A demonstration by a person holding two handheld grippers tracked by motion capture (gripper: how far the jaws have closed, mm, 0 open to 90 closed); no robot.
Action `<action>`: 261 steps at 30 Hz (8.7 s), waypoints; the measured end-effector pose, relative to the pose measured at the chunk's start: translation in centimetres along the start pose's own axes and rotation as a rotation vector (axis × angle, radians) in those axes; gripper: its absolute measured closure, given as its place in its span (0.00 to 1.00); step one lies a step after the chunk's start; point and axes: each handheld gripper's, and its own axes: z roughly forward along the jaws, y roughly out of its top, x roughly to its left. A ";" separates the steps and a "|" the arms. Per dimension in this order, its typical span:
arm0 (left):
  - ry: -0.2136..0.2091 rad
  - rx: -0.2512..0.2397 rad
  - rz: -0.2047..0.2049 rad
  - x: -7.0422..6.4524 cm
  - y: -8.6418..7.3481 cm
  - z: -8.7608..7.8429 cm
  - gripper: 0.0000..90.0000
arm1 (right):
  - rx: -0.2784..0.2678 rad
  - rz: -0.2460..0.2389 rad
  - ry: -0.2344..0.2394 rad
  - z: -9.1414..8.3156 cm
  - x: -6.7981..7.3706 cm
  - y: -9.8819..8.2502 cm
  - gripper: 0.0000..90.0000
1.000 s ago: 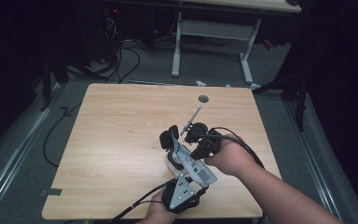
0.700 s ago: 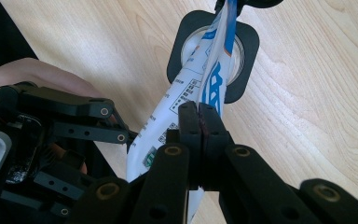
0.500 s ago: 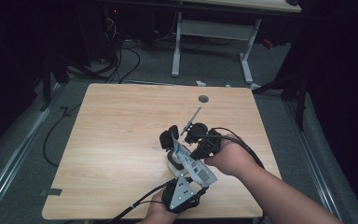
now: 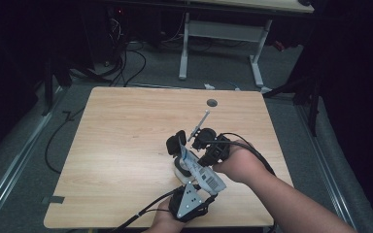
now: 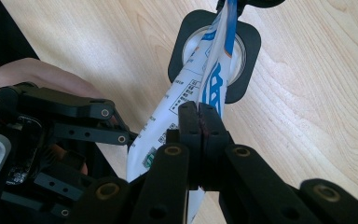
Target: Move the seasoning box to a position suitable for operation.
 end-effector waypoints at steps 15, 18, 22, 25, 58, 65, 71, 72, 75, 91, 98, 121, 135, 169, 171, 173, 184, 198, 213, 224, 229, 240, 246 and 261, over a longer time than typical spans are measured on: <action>-0.001 -0.007 -0.002 0.0 0.1 -0.1 0.62 | -0.003 -0.007 -0.002 -0.1 0.1 0.1 1.00; -0.001 -0.006 -0.001 0.0 0.1 -0.1 0.62 | -0.002 -0.005 -0.003 -0.1 0.1 0.1 1.00; -0.002 -0.006 -0.003 0.0 0.1 -0.1 0.62 | -0.003 -0.007 -0.002 -0.1 0.0 0.1 1.00; -0.002 -0.007 -0.003 -0.1 0.1 -0.1 0.62 | -0.002 -0.007 -0.002 0.0 0.0 0.1 1.00; -0.002 -0.022 -0.010 0.2 0.4 -0.3 0.62 | -0.001 -0.012 -0.012 -0.4 0.1 0.5 1.00; -0.004 -0.021 -0.011 0.2 0.5 -0.4 0.62 | -0.001 -0.010 -0.011 -0.4 0.2 0.5 1.00; -0.004 -0.021 -0.013 0.2 0.5 -0.4 0.62 | -0.001 -0.012 -0.011 -0.4 0.2 0.6 1.00; -0.003 -0.022 -0.014 0.2 0.4 -0.4 0.62 | -0.001 -0.009 -0.010 -0.4 0.2 0.6 1.00; -0.005 -0.020 -0.014 0.1 0.4 -0.3 0.62 | 0.000 -0.011 -0.011 -0.3 0.2 0.5 1.00; -0.009 -0.021 -0.014 0.2 0.4 -0.3 0.62 | -0.001 -0.008 -0.011 -0.3 0.0 0.4 1.00; -0.005 -0.025 -0.012 0.3 0.5 -0.3 0.62 | -0.002 -0.011 -0.012 -0.3 0.0 0.6 1.00; -0.003 -0.031 -0.007 0.4 0.6 -0.5 0.62 | -0.004 -0.015 -0.014 -0.4 0.1 0.8 1.00; -0.004 -0.037 -0.009 0.4 0.7 -0.5 0.62 | -0.007 -0.017 -0.017 -0.4 0.1 0.8 1.00; -0.003 -0.047 -0.011 0.6 1.0 -0.2 0.63 | -0.001 -0.018 -0.033 -0.5 -0.2 1.1 1.00; -0.003 -0.046 -0.011 0.7 1.1 -0.2 0.63 | -0.003 -0.017 -0.033 -0.5 -0.2 1.1 1.00; -0.002 -0.047 -0.012 0.7 1.1 -0.2 0.63 | 0.000 -0.015 -0.036 -0.5 -0.2 1.2 1.00; -0.003 -0.052 -0.017 0.8 1.2 -0.2 0.63 | 0.002 -0.019 -0.037 -0.4 -0.2 1.4 1.00; -0.004 -0.060 -0.015 0.8 1.3 -0.3 0.63 | -0.004 -0.019 -0.036 -0.4 -0.3 1.4 1.00; -0.003 -0.062 -0.014 0.8 1.4 -0.4 0.63 | -0.005 -0.018 -0.036 -0.5 -0.2 1.4 1.00; -0.002 -0.066 -0.014 0.8 1.4 -0.5 0.63 | -0.004 -0.020 -0.035 -0.4 -0.2 1.5 1.00; -0.001 -0.066 -0.013 0.9 1.4 -0.6 0.63 | -0.001 -0.023 -0.039 -0.4 -0.2 1.6 1.00; -0.001 -0.070 -0.015 0.8 1.5 -0.6 0.63 | -0.003 -0.026 -0.037 -0.4 -0.2 1.6 1.00; 0.000 -0.072 -0.013 0.9 1.5 -0.6 0.63 | -0.006 -0.023 -0.036 -0.4 -0.1 1.6 1.00; -0.004 -0.071 -0.008 0.8 1.2 -0.7 0.63 | -0.003 -0.024 -0.037 -0.5 0.0 1.5 1.00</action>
